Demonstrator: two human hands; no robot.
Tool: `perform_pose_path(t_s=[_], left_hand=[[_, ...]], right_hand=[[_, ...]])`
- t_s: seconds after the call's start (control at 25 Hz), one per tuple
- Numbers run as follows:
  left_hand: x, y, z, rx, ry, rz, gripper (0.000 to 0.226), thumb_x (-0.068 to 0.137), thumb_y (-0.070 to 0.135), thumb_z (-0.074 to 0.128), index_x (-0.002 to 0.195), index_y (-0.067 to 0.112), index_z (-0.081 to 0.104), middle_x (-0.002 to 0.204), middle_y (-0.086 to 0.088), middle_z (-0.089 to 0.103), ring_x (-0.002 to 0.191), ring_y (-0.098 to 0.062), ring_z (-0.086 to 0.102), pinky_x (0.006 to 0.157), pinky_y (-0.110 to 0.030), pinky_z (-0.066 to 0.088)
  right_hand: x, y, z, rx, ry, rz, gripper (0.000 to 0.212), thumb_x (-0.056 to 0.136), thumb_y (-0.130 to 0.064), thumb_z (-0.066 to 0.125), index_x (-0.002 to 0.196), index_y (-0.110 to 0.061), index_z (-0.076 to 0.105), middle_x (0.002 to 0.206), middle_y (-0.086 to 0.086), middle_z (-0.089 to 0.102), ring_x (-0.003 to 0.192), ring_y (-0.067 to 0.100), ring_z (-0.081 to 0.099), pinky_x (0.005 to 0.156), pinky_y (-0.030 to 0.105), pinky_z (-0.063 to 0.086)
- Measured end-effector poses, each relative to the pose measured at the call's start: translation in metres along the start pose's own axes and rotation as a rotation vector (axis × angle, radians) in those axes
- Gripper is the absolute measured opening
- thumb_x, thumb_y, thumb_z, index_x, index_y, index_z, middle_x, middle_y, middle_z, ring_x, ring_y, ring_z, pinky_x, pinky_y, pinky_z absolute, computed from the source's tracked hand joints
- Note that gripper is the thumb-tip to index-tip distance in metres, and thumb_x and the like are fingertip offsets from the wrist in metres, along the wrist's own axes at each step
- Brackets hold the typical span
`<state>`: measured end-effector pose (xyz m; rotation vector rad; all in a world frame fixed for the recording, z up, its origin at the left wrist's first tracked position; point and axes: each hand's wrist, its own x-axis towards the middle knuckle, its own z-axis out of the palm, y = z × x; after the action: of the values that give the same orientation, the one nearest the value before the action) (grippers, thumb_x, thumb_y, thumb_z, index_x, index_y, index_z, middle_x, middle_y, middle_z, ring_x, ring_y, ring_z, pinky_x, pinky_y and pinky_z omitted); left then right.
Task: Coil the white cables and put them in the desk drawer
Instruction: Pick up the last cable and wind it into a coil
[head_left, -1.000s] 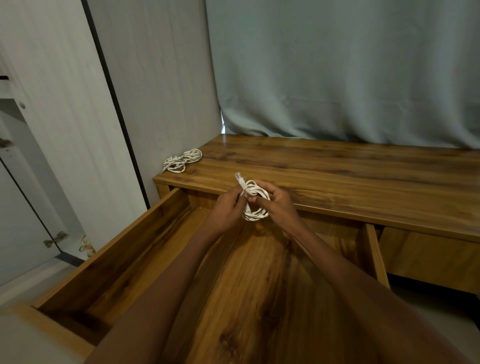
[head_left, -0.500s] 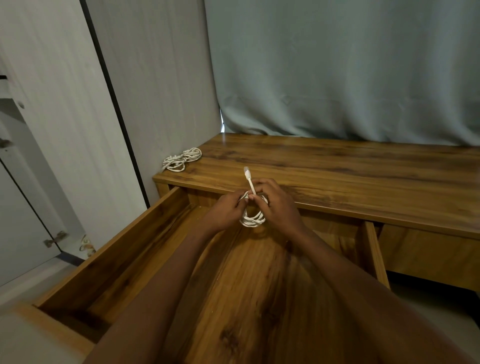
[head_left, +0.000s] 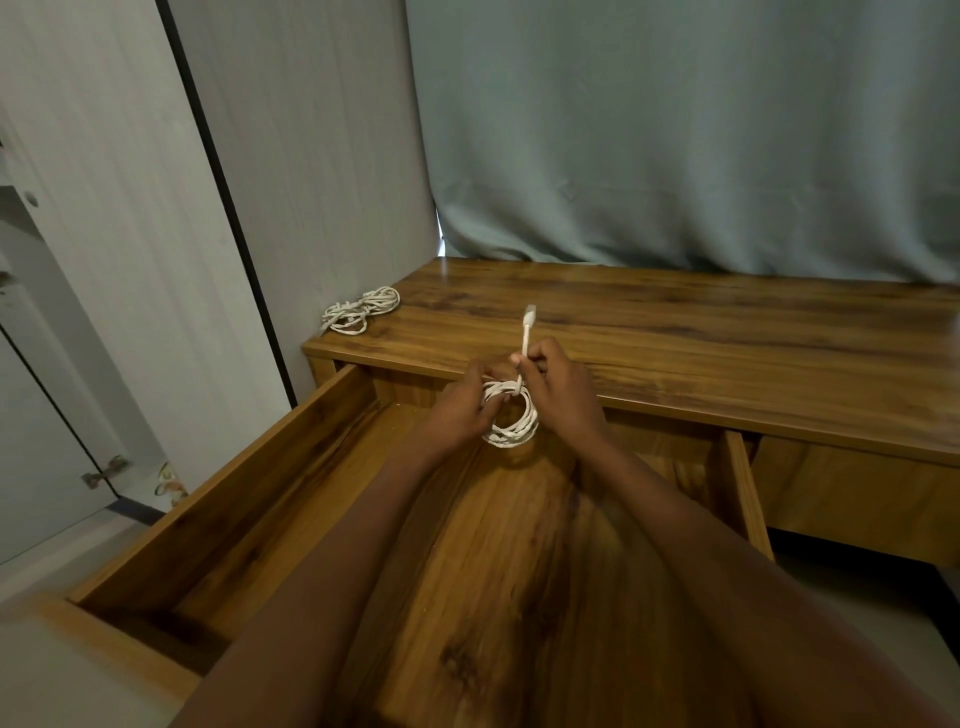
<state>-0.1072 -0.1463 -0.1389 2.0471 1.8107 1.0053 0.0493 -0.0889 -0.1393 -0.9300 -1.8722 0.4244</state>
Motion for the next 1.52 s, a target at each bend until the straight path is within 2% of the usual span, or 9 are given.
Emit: perform_pose_path(t_s=[0.16, 0.32, 0.52, 0.68, 0.8, 1.04, 1.24, 1.36, 1.52], left_hand=[[-0.002, 0.001, 0.007, 0.035, 0.038, 0.154, 0.023, 0.097, 0.021, 0.06, 0.116, 0.01, 0.053, 0.109, -0.005, 0.069, 0.1, -0.021, 0.066, 0.074, -0.022, 0.041], [-0.006, 0.007, 0.01, -0.045, 0.026, 0.229, 0.029, 0.098, 0.024, 0.058, 0.124, 0.016, 0.048, 0.103, 0.006, 0.068, 0.091, -0.008, 0.065, 0.074, -0.017, 0.045], [-0.009, 0.007, 0.006, -0.144, 0.036, 0.221, 0.024, 0.099, 0.024, 0.058, 0.122, 0.023, 0.052, 0.095, 0.019, 0.068, 0.083, 0.007, 0.064, 0.069, -0.012, 0.045], [-0.006, 0.0, -0.006, -0.294, 0.109, 0.143, 0.021, 0.099, 0.026, 0.059, 0.119, 0.021, 0.055, 0.1, 0.009, 0.07, 0.084, -0.001, 0.067, 0.07, -0.021, 0.051], [-0.006, -0.004, -0.007, -0.318, 0.116, 0.119, 0.023, 0.099, 0.027, 0.058, 0.12, 0.02, 0.054, 0.1, 0.004, 0.07, 0.083, -0.007, 0.068, 0.068, -0.025, 0.052], [-0.005, -0.007, -0.001, -0.289, 0.08, 0.116, 0.023, 0.1, 0.026, 0.057, 0.121, 0.019, 0.054, 0.104, 0.005, 0.069, 0.089, -0.009, 0.068, 0.075, -0.034, 0.054], [-0.007, -0.009, -0.004, -0.334, 0.115, 0.16, 0.023, 0.102, 0.024, 0.054, 0.124, 0.018, 0.051, 0.107, 0.005, 0.068, 0.089, -0.012, 0.069, 0.074, -0.036, 0.055], [-0.009, -0.009, -0.001, -0.312, 0.131, 0.181, 0.023, 0.103, 0.023, 0.051, 0.125, 0.019, 0.048, 0.103, 0.005, 0.068, 0.086, -0.012, 0.068, 0.073, -0.038, 0.055], [-0.011, -0.009, 0.0, -0.327, 0.17, 0.179, 0.023, 0.103, 0.021, 0.05, 0.126, 0.02, 0.047, 0.097, 0.003, 0.069, 0.081, -0.018, 0.068, 0.071, -0.046, 0.054]], right_hand=[[0.008, 0.003, -0.013, 0.43, -0.015, 0.431, 0.018, 0.099, -0.026, 0.062, 0.087, -0.013, 0.061, 0.07, 0.006, 0.069, 0.053, 0.012, 0.065, 0.053, 0.028, 0.05], [0.005, 0.002, -0.014, 0.597, -0.011, 0.578, 0.018, 0.095, -0.016, 0.067, 0.098, 0.001, 0.07, 0.071, 0.005, 0.068, 0.05, 0.006, 0.062, 0.053, 0.024, 0.048], [0.004, -0.003, -0.014, 0.57, -0.026, 0.502, 0.016, 0.094, -0.013, 0.066, 0.106, -0.006, 0.074, 0.096, 0.002, 0.076, 0.08, 0.01, 0.071, 0.068, 0.021, 0.056], [0.005, -0.002, -0.019, 0.496, -0.268, 0.409, 0.023, 0.094, -0.026, 0.062, 0.11, -0.02, 0.077, 0.098, 0.001, 0.078, 0.083, 0.018, 0.072, 0.071, 0.035, 0.056], [0.004, -0.004, -0.023, 0.486, -0.437, 0.359, 0.032, 0.088, -0.009, 0.068, 0.118, -0.022, 0.07, 0.1, -0.001, 0.076, 0.087, 0.011, 0.071, 0.071, 0.025, 0.054], [0.001, -0.006, -0.017, 0.441, -0.429, 0.379, 0.044, 0.081, 0.009, 0.065, 0.118, -0.016, 0.066, 0.105, 0.011, 0.075, 0.093, 0.02, 0.072, 0.088, 0.041, 0.057], [-0.001, -0.008, -0.018, 0.567, -0.387, 0.416, 0.041, 0.088, 0.008, 0.063, 0.125, -0.011, 0.065, 0.098, 0.006, 0.074, 0.073, 0.005, 0.07, 0.058, 0.02, 0.053], [-0.001, -0.005, -0.014, 0.771, -0.386, 0.432, 0.046, 0.086, 0.012, 0.062, 0.126, -0.011, 0.065, 0.108, 0.008, 0.075, 0.091, 0.017, 0.072, 0.079, 0.028, 0.059], [0.003, -0.004, -0.018, 0.941, -0.46, 0.462, 0.048, 0.084, 0.015, 0.052, 0.123, -0.008, 0.067, 0.114, 0.018, 0.073, 0.088, 0.024, 0.073, 0.087, 0.035, 0.057]])
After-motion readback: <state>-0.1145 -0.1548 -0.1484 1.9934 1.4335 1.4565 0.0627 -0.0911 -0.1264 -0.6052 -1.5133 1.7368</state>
